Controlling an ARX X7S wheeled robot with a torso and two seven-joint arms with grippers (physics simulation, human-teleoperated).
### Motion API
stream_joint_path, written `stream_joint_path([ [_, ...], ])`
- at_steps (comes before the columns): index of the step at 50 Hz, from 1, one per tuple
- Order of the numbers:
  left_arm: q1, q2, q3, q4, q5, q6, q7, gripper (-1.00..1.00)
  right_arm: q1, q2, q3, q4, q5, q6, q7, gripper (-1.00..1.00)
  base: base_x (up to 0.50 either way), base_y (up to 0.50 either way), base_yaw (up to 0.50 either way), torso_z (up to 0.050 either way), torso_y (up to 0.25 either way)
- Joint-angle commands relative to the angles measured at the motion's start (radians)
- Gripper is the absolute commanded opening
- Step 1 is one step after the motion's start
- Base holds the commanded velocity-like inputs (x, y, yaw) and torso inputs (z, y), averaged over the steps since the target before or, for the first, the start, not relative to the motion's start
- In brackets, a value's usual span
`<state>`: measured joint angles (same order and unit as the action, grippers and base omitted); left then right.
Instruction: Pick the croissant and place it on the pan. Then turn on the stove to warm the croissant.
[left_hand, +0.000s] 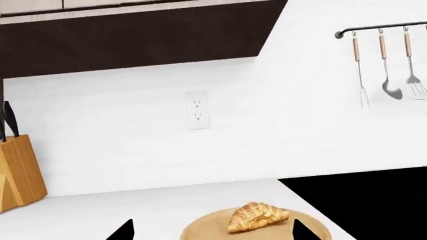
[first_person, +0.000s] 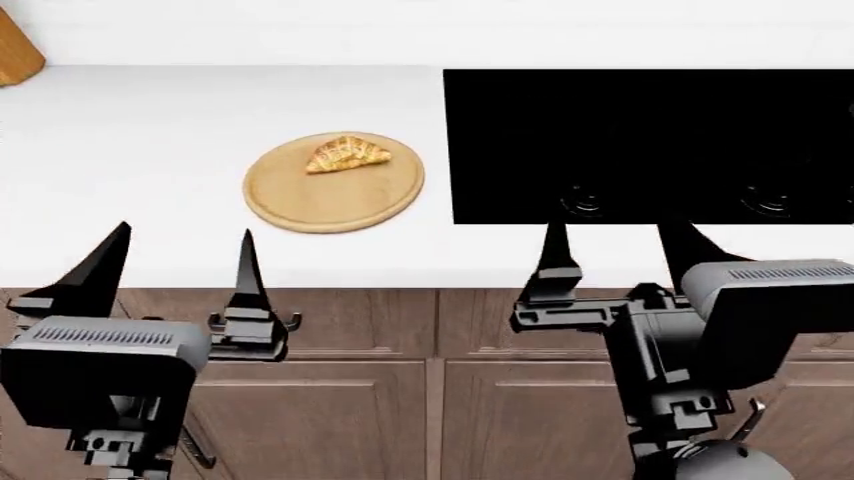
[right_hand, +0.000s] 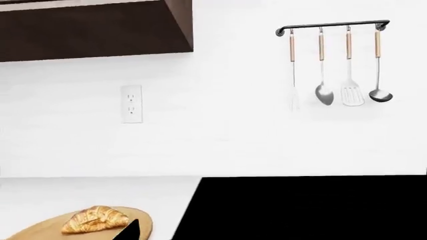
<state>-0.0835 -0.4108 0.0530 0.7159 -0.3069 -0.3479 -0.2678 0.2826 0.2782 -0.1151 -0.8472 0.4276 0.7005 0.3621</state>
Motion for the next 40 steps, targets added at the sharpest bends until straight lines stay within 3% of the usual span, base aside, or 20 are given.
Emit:
stream_joint_path([
  [1, -0.133, -0.024, 0.003, 0.024, -0.032, -0.087, 0.004, 1.0, 0.148, 0.019, 0.014, -0.048, 0.054, 0.124, 0.018, 1.0, 0.0, 0.0, 0.0, 0.05, 0.0],
  [35, -0.163, -0.019, -0.011, 0.011, -0.092, -0.105, 0.005, 1.0, 0.198, 0.022, -0.003, -0.027, 0.084, 0.147, 0.036, 1.0, 0.0, 0.0, 0.0, 0.05, 0.0],
  [40, -0.203, -0.004, -0.037, 0.009, -0.166, -0.215, -0.036, 1.0, 0.212, 0.019, 0.006, -0.016, 0.113, 0.203, 0.053, 1.0, 0.0, 0.0, 0.0, 0.024, 0.0],
])
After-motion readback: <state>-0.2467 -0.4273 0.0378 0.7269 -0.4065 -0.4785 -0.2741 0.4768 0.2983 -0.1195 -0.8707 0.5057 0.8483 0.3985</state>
